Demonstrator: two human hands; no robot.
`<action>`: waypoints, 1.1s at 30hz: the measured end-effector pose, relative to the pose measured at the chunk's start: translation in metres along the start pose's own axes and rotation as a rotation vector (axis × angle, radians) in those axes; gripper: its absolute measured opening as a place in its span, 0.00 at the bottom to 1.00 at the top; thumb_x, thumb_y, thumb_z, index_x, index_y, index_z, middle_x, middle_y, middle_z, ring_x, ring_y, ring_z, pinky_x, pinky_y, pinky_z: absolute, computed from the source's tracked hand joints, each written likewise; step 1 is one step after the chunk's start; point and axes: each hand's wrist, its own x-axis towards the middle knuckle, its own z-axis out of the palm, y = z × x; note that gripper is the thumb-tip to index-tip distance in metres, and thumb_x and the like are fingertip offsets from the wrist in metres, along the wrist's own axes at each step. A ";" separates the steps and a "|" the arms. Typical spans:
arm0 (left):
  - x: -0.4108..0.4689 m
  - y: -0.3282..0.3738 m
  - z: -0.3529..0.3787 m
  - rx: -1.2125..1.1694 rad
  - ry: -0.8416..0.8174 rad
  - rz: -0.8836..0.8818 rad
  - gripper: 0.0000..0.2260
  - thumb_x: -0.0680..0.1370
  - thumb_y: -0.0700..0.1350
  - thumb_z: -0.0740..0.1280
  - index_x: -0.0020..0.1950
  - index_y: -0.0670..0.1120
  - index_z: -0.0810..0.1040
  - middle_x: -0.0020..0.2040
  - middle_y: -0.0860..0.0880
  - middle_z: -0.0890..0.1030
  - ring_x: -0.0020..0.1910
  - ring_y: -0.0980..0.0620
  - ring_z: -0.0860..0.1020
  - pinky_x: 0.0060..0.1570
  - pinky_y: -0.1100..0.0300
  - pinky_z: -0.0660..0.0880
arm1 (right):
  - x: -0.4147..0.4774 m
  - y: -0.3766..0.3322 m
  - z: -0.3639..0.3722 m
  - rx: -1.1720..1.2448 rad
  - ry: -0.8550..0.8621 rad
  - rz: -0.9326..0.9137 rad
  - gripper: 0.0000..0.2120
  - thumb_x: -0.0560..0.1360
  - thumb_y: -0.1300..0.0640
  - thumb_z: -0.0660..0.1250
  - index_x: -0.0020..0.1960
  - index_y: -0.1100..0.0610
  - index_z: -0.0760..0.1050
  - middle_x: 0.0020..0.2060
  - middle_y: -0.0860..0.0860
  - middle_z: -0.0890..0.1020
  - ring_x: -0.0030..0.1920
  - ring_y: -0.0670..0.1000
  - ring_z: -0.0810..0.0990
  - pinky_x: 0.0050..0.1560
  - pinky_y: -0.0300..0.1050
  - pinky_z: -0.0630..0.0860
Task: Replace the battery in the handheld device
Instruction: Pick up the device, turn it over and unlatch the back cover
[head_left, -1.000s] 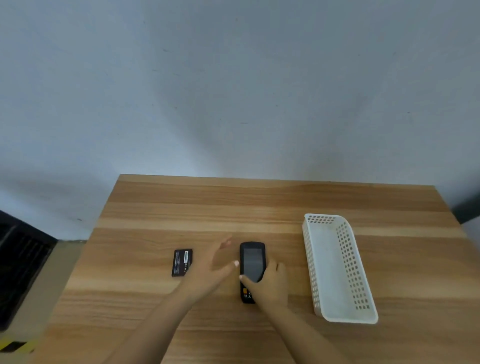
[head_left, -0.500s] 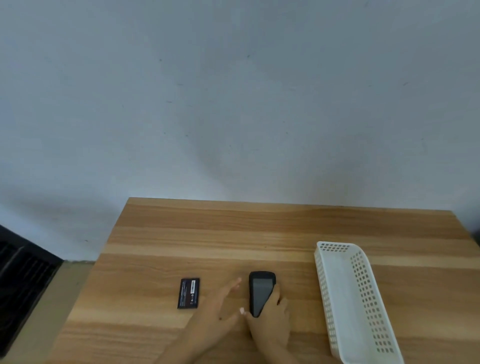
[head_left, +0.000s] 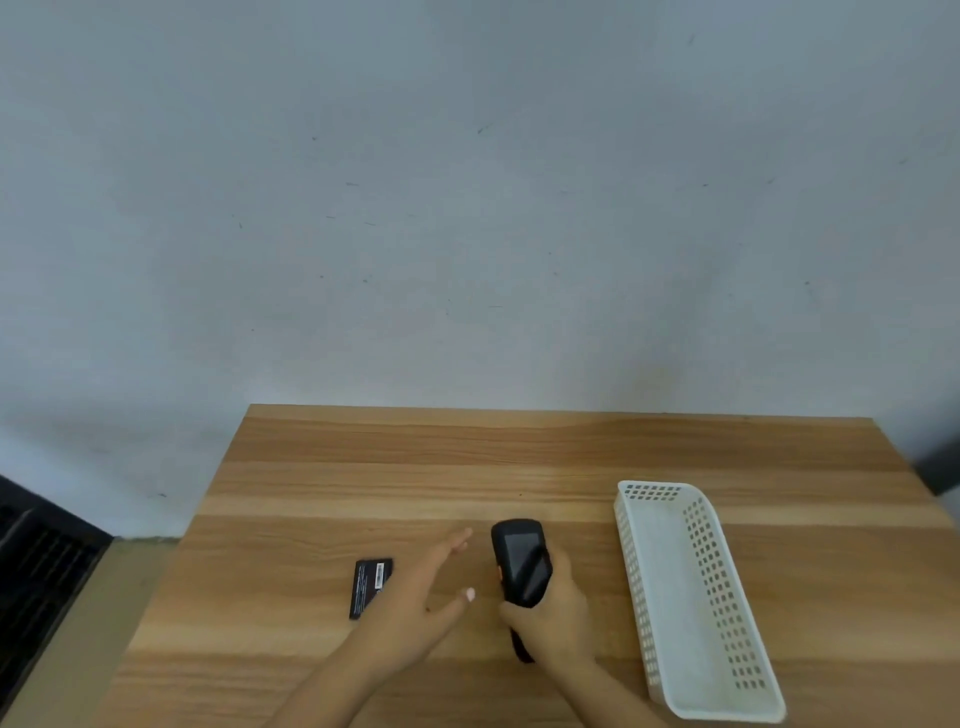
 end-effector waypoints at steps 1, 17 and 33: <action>0.001 0.004 -0.006 0.035 0.013 0.031 0.27 0.79 0.53 0.66 0.73 0.64 0.57 0.72 0.63 0.66 0.72 0.63 0.62 0.69 0.63 0.62 | -0.003 -0.005 -0.010 -0.009 -0.011 -0.054 0.43 0.63 0.56 0.76 0.74 0.49 0.59 0.57 0.48 0.80 0.52 0.50 0.82 0.34 0.34 0.74; 0.021 0.105 -0.067 0.700 -0.006 0.581 0.46 0.66 0.56 0.76 0.77 0.51 0.56 0.77 0.55 0.59 0.75 0.56 0.57 0.74 0.59 0.54 | -0.060 -0.074 -0.138 -0.731 0.103 -1.007 0.39 0.66 0.50 0.66 0.76 0.48 0.58 0.72 0.48 0.70 0.66 0.51 0.72 0.61 0.47 0.76; -0.005 0.124 -0.098 0.411 0.224 0.554 0.39 0.60 0.55 0.78 0.70 0.56 0.71 0.61 0.65 0.73 0.59 0.68 0.69 0.56 0.84 0.60 | -0.080 -0.099 -0.206 -0.638 0.157 -1.029 0.40 0.69 0.39 0.69 0.76 0.47 0.58 0.69 0.41 0.68 0.68 0.39 0.65 0.67 0.24 0.54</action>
